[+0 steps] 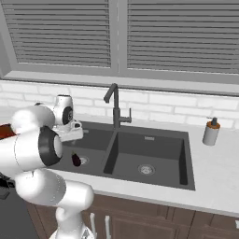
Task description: Pick the eggplant from the sink and place it in the bowl. Then pick the bowl and place it in the microwave. Then close the microwave door and press the start button.
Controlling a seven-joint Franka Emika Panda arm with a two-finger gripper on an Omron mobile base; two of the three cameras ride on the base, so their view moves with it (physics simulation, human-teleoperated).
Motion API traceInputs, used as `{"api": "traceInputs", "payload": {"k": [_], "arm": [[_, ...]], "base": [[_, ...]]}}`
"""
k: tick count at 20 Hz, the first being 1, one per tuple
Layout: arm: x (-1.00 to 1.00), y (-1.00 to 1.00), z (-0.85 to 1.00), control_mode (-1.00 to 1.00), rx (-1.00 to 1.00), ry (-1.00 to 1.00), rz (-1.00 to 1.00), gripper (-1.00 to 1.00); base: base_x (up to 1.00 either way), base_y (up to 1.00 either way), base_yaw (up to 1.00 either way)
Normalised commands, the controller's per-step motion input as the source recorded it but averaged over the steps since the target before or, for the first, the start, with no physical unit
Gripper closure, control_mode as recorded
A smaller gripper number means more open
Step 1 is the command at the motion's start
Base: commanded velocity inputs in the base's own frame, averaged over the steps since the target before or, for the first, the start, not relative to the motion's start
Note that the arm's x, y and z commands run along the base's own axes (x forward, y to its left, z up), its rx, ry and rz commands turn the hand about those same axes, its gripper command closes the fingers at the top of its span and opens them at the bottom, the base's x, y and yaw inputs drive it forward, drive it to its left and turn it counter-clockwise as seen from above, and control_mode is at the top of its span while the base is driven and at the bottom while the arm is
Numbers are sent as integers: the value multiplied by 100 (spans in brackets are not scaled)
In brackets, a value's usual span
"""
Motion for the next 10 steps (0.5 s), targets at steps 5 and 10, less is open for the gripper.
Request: {"api": "traceInputs", "payload": {"k": [5,10], "arm": [[30,27,-72,-100,0,1,9,-100],[0,0,-50,-100,0,-4,1,-100]], "base": [[0,0,0],[0,0,0]]}}
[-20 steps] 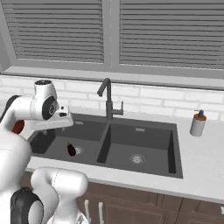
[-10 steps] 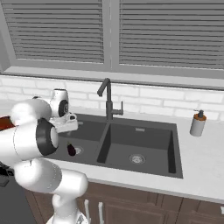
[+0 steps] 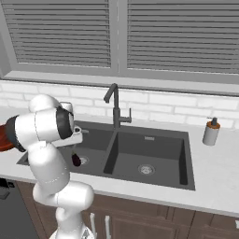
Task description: Pick the eggplant from the sink and place it in the bowl. Then pick the bowl and place it in the microwave. Then close the microwave door and press the start button.
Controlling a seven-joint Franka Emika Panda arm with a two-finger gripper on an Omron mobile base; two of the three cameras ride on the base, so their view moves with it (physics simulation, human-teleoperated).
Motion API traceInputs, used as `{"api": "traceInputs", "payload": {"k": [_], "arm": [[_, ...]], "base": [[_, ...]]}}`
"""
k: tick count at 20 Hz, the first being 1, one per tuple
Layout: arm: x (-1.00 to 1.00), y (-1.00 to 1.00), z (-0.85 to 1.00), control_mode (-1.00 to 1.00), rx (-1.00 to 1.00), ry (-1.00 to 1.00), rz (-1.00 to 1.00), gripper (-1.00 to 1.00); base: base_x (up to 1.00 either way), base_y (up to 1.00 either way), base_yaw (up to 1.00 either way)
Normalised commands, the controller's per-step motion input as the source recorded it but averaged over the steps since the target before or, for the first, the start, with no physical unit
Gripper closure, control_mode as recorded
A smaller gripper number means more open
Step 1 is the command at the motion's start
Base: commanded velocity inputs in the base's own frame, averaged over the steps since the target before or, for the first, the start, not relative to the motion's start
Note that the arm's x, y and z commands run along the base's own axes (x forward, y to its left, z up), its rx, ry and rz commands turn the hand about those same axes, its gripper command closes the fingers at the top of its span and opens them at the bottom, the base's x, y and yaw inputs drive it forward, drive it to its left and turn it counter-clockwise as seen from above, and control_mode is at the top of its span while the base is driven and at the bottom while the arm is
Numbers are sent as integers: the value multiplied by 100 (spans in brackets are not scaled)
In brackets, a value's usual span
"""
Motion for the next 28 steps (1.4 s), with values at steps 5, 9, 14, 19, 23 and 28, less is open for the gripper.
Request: {"api": "traceInputs", "payload": {"k": [5,9,14,19,23,28], "arm": [[0,0,-28,-100,0,-1,0,-100],[2,0,-37,-100,0,-1,0,-100],[22,0,-24,-100,0,-2,0,-100],[36,0,-24,-100,0,0,0,-100],[15,0,-25,-100,0,-2,0,-100],[32,0,-31,-100,0,0,0,-100]], "base": [[0,0,0],[0,0,0],[0,0,0],[0,0,0],[0,0,0],[0,0,0]]}}
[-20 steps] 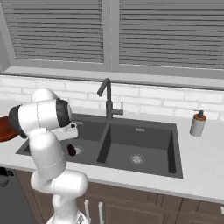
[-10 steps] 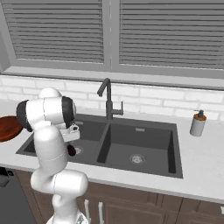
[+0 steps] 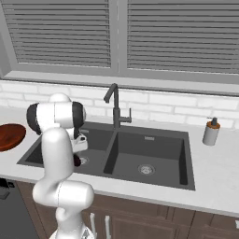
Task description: Pick the eggplant from the sink and place it in the bowl. Then pick the bowl and place it in the microwave. Then close the microwave door and press the start button.
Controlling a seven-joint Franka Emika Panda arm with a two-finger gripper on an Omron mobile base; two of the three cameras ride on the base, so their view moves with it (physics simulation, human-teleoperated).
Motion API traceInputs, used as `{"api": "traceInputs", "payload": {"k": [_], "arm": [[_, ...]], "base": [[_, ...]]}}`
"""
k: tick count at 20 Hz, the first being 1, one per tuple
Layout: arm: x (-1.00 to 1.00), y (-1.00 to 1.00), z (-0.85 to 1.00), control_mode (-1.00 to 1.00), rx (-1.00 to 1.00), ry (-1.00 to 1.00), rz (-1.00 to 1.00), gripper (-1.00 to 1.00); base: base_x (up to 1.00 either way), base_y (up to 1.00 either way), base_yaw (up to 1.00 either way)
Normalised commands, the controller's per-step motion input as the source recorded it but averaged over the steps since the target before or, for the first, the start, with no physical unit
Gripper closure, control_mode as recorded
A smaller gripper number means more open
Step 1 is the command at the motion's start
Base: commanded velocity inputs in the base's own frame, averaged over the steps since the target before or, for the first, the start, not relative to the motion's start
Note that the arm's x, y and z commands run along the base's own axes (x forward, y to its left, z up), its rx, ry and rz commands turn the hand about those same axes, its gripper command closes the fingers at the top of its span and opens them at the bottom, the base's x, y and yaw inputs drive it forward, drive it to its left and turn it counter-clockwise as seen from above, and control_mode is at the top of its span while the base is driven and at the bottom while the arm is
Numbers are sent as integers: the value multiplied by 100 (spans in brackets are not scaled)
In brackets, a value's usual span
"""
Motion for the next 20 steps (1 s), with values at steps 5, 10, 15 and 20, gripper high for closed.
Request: {"api": "traceInputs", "payload": {"k": [5,10,15,20], "arm": [[26,0,-26,-100,0,0,0,-100],[32,0,-15,-100,0,-1,0,-100],[28,2,-19,-100,0,-2,0,-100],[12,6,-26,-100,0,-1,0,-100]], "base": [[0,0,0],[0,0,0],[0,0,0],[0,0,0]]}}
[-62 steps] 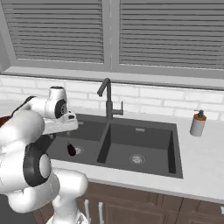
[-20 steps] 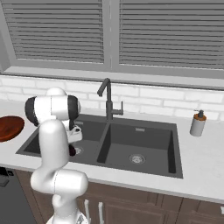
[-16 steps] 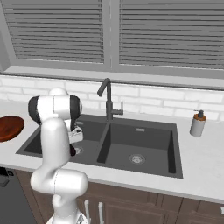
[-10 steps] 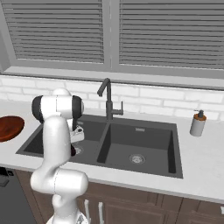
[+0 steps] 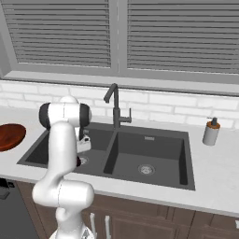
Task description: Pick the eggplant from the sink and place it in the bowl. Then pick the bowl and place it in the microwave. Then close the microwave door and press the start button.
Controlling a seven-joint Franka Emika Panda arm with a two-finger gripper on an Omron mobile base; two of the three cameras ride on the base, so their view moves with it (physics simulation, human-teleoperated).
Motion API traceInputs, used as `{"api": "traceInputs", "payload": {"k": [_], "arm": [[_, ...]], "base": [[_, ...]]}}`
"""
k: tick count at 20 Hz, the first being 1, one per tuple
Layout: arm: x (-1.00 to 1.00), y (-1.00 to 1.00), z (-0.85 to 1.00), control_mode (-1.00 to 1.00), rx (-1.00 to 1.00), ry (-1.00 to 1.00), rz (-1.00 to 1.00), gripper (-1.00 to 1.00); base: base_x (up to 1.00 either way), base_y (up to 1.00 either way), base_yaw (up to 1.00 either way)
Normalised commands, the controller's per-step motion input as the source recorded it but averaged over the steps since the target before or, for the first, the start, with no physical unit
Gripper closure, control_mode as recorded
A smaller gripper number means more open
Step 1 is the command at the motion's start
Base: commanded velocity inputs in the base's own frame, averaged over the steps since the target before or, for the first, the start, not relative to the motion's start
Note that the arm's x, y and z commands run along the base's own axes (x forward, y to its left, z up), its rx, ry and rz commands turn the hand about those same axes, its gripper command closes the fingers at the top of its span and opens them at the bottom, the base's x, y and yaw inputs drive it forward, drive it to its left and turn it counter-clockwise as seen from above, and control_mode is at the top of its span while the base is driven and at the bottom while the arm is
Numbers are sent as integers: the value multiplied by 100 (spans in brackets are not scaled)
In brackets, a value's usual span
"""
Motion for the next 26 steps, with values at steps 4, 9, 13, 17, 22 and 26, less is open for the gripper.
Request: {"api": "traceInputs", "payload": {"k": [4,9,13,17,22,26], "arm": [[0,10,-21,-100,0,0,0,-100],[0,12,-23,-100,0,0,0,-100],[0,4,-31,-100,0,0,0,-100],[0,7,-33,-100,0,0,0,100],[-19,7,-7,-100,0,-1,0,100],[-58,15,24,-100,0,-9,0,100]], "base": [[0,0,0],[0,0,0],[0,0,0],[0,0,0],[0,0,0],[0,0,0]]}}
